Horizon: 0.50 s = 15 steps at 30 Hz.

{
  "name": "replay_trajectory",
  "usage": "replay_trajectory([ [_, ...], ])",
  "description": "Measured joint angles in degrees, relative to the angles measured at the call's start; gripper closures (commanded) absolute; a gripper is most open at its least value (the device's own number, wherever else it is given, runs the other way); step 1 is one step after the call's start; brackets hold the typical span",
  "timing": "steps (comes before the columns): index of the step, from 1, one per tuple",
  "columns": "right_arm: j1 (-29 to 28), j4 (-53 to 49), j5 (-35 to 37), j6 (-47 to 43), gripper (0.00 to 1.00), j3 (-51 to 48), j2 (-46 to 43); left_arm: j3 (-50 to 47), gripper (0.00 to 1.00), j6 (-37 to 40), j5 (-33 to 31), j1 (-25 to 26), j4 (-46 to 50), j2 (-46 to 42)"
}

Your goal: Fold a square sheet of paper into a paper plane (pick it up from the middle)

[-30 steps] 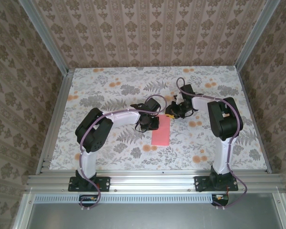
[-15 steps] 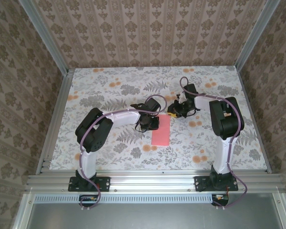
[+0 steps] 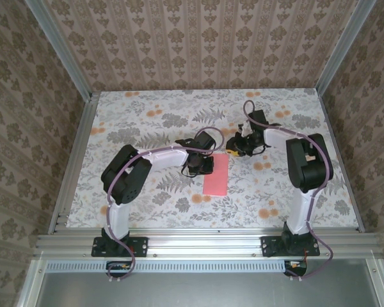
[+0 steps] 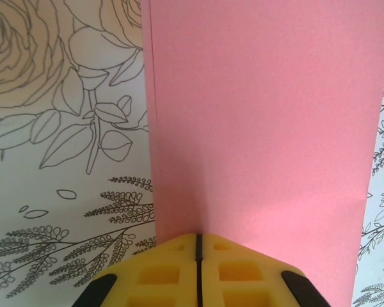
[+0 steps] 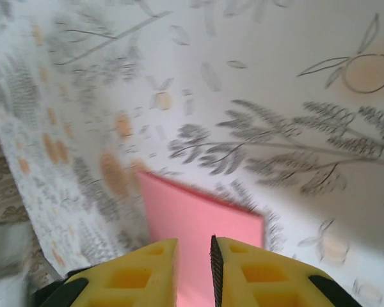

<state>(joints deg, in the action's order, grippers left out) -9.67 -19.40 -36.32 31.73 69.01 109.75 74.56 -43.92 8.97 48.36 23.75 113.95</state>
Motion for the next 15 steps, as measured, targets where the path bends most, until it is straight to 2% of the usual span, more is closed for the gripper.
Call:
replay_trajectory([
  [5,-0.13,3.1,-1.95,1.88,0.76,-4.17,-6.6,0.11,0.91,0.02,0.0,0.0,0.11,0.02],
  [15,-2.1,7.69,-3.13,4.68,0.76,-9.55,-1.4,0.11,0.91,0.02,0.0,0.0,0.09,0.07],
])
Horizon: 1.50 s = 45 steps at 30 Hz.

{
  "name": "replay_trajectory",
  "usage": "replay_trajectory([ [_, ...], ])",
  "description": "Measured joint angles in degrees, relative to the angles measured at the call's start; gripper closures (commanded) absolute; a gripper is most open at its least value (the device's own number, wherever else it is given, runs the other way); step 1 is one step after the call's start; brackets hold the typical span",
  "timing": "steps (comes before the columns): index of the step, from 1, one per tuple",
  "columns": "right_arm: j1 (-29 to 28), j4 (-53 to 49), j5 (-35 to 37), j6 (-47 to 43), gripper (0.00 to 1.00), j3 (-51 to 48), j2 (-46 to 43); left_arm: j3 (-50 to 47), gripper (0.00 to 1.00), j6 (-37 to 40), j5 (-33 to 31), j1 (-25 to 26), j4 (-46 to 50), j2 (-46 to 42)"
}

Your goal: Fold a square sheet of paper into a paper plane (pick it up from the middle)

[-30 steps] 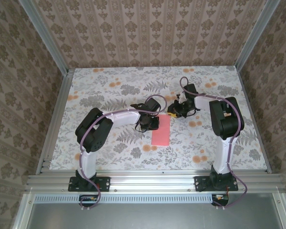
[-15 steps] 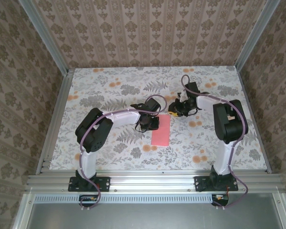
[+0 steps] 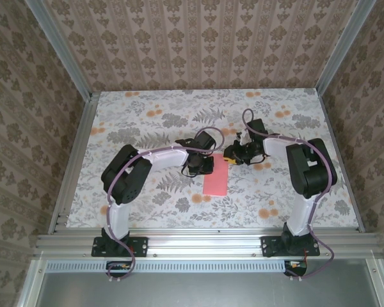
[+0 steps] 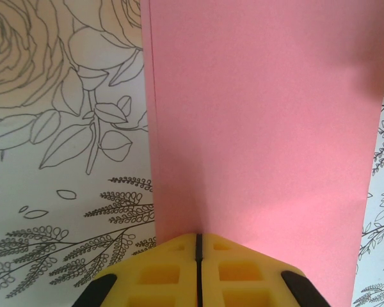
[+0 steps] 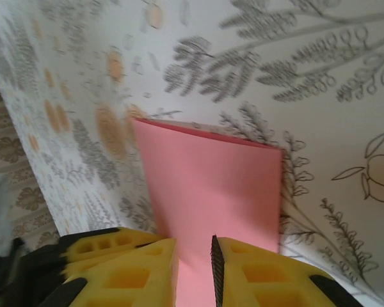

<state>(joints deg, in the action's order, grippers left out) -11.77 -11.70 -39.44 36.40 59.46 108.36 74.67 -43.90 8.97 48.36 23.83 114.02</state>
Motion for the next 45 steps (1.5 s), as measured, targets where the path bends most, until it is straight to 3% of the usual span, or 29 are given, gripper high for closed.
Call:
replay_trajectory([
  [10,0.04,0.11,-0.15,-0.63,0.76,-0.83,1.07,0.0,0.91,0.15,0.0,0.0,0.02,0.0],
  [18,-0.39,1.68,-1.2,1.22,0.76,-7.21,-7.87,0.02,0.92,0.15,0.0,0.0,0.02,0.0],
  [34,-3.04,3.56,-1.09,1.38,0.76,-12.59,-7.08,0.11,0.92,0.15,0.02,0.0,0.04,0.04],
  [45,-4.79,6.71,-1.86,3.78,0.76,-21.03,-14.01,0.11,0.92,0.15,0.02,0.0,0.04,0.04],
])
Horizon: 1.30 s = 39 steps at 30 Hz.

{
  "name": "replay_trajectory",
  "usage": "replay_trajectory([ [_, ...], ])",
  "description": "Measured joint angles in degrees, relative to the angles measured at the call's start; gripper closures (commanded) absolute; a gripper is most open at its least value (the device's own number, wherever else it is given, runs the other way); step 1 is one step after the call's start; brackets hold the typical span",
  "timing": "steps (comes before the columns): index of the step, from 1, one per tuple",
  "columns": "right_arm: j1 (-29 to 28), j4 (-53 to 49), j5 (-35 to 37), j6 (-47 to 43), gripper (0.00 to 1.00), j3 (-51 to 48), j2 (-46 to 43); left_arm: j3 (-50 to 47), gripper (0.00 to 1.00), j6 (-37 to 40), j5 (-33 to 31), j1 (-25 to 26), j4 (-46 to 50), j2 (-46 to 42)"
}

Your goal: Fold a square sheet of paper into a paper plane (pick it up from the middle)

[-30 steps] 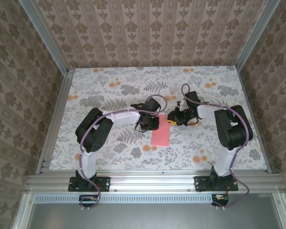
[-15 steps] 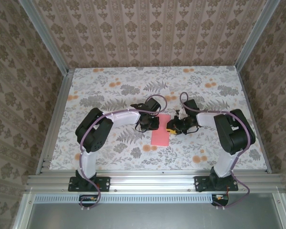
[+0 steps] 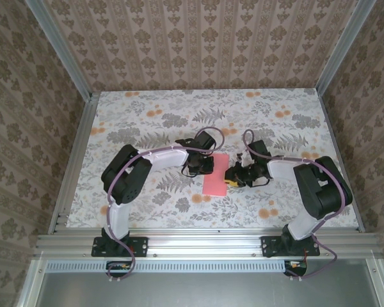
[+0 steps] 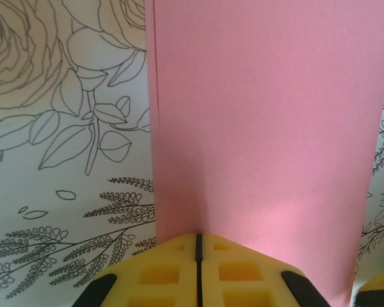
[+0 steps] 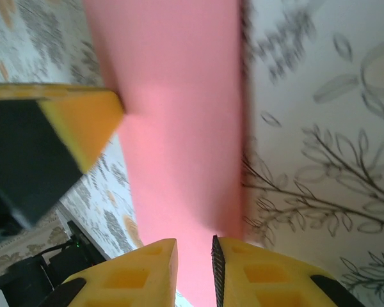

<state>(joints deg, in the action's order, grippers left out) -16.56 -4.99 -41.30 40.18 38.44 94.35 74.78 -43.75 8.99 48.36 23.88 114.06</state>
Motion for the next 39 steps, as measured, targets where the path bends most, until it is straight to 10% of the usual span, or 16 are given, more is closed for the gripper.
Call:
replay_trajectory([
  [39,-6.99,-5.88,3.48,0.57,0.74,-4.5,-11.34,0.0,0.91,0.0,-0.02,0.11,0.02,0.0],
])
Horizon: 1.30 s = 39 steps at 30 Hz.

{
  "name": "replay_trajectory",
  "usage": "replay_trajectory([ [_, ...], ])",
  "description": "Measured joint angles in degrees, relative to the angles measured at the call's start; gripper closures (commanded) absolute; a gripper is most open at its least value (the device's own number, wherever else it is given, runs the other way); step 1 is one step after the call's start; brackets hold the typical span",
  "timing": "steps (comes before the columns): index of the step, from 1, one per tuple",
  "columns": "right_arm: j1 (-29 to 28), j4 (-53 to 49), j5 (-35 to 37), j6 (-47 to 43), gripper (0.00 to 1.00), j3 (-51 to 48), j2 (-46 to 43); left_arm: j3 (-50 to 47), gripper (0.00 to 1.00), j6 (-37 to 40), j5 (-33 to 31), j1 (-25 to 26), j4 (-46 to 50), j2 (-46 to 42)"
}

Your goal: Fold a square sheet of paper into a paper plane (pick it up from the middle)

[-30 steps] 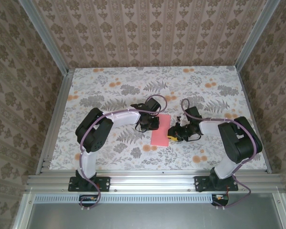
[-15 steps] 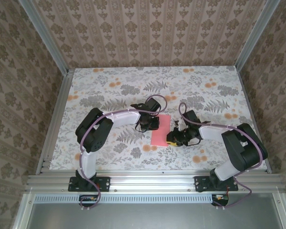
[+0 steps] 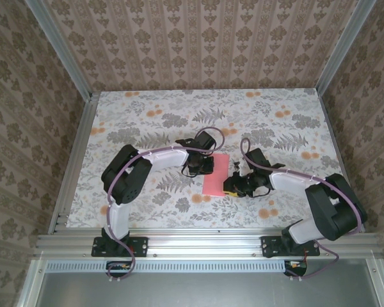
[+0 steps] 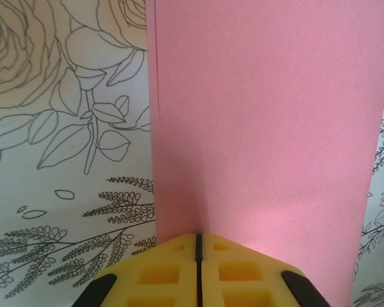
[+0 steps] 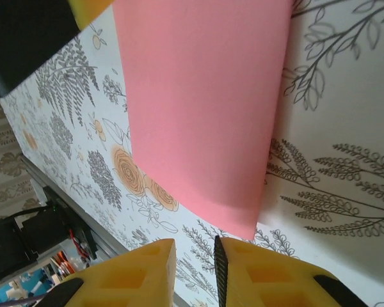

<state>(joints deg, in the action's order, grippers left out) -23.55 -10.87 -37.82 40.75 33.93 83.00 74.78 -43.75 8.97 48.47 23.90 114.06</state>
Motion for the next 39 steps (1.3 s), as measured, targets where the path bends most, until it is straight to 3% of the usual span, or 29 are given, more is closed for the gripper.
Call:
replay_trajectory([
  [7,-0.98,1.36,0.74,-0.07,0.75,0.13,5.81,0.31,0.91,0.02,-0.26,0.5,0.42,0.11],
  [14,-1.05,-3.82,3.65,-2.62,0.74,2.08,3.96,0.48,0.9,0.02,-0.42,0.74,0.85,0.11],
  [18,-0.9,-8.2,7.78,-4.07,0.74,5.84,0.79,0.52,0.8,0.07,-0.39,1.05,1.7,-0.24],
  [22,-0.5,-11.39,13.46,-5.6,0.73,10.88,0.42,0.5,0.61,0.22,-0.66,1.38,3.63,-2.89],
  [25,-0.33,-12.52,15.67,-6.27,0.73,13.81,1.55,0.07,0.54,0.17,-1.33,1.22,3.85,-7.82],
  [31,-0.33,-12.76,16.94,-6.78,0.7,16.74,6.4,-6.25,0.48,-0.96,-0.13,-2.38,-0.5,-16.9],
  [39,-0.33,-12.68,16.63,-7.65,0.68,18.6,12.31,-12.26,0.44,-3.17,4.81,-4.35,-4.83,-15.39],
])
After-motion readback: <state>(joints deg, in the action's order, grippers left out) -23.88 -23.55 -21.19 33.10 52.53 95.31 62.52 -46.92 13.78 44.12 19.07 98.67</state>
